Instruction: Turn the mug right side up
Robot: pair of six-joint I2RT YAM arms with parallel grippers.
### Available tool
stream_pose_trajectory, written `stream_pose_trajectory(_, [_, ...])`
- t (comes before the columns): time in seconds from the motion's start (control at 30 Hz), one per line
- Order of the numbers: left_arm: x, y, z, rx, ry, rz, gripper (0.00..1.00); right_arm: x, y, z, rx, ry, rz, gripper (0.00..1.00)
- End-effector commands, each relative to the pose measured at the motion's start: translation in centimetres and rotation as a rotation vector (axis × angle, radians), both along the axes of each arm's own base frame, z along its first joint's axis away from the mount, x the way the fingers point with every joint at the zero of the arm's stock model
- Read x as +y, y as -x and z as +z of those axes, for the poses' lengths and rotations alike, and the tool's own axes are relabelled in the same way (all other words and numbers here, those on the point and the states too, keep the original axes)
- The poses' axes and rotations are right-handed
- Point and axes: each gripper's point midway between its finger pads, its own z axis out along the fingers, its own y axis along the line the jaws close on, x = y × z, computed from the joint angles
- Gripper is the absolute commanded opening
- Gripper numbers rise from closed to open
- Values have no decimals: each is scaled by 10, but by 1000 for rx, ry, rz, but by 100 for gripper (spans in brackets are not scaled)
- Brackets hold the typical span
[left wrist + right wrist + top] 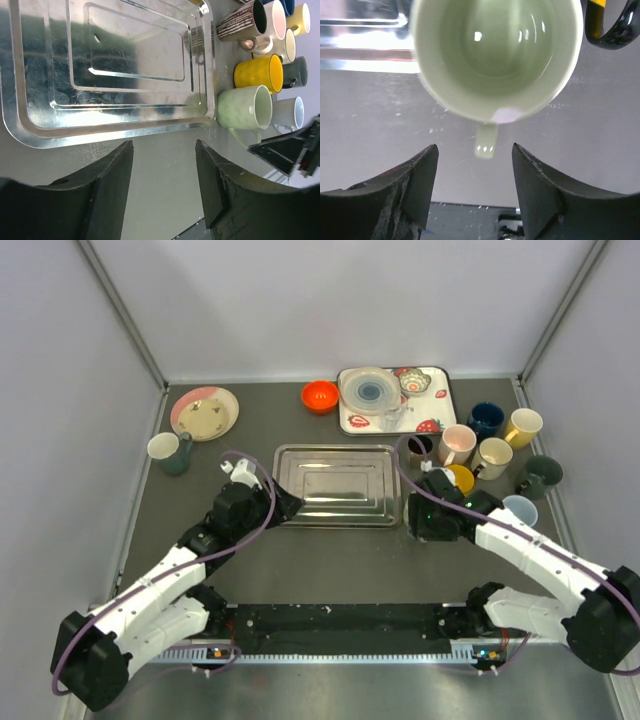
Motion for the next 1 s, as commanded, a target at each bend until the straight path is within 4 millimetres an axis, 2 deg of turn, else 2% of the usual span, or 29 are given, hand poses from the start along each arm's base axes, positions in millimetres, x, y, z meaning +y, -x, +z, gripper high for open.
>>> stream_pose_trajectory(0.0, [1,-10,24,-70,-2,14,58,23,-14,65,-137,-111,31,64])
stream_pose_trajectory(0.03, [2,-9,22,-65,-9,13,58,26,-11,74,-148,-115,48,65])
stream_pose_trajectory(0.07, [6,-12,23,-74,-26,36,59,32,-16,93,-190,-145,57,67])
stream_pose_trajectory(0.13, [9,-13,24,-76,-42,46,59,36,-18,111,-228,-162,76,70])
stream_pose_trajectory(0.17, [12,-12,20,-64,-66,53,59,43,-21,129,-267,-185,93,70])
stream_pose_trajectory(0.23, [17,-15,23,-69,-85,76,60,48,-26,145,-313,-193,120,72])
stream_pose_trajectory(0.27, [19,-14,21,-62,-103,79,61,54,-32,159,-367,-212,133,72])
stream_pose_trajectory(0.33, [22,-15,22,-59,-120,91,61,59,-41,170,-426,-218,167,72])
stream_pose_trajectory(0.37, [23,-15,24,-59,-123,93,62,70,-49,182,-479,-260,184,72])
stream_pose_trajectory(0.43, [25,-15,24,-52,-134,98,63,82,-56,190,-537,-293,232,72])
stream_pose_trajectory(0.47, [25,-16,29,-57,-133,103,64,97,-61,205,-599,-354,263,72])
stream_pose_trajectory(0.57, [28,-18,31,-47,-146,121,67,124,-65,211,-682,-371,378,72])
stream_pose_trajectory(0.6, [29,-17,29,-33,-155,126,69,141,-63,215,-730,-365,443,72])
stream_pose_trajectory(0.67, [33,-21,33,-20,-160,161,72,149,-67,211,-765,-317,459,74])
stream_pose_trajectory(0.7, [38,-19,25,21,-183,185,73,154,-68,209,-774,-304,469,75])
stream_pose_trajectory(0.73, [41,-20,27,38,-174,221,73,158,-71,202,-762,-286,470,75])
stream_pose_trajectory(0.97, [40,-22,33,41,-150,238,75,162,-74,195,-785,-288,491,77])
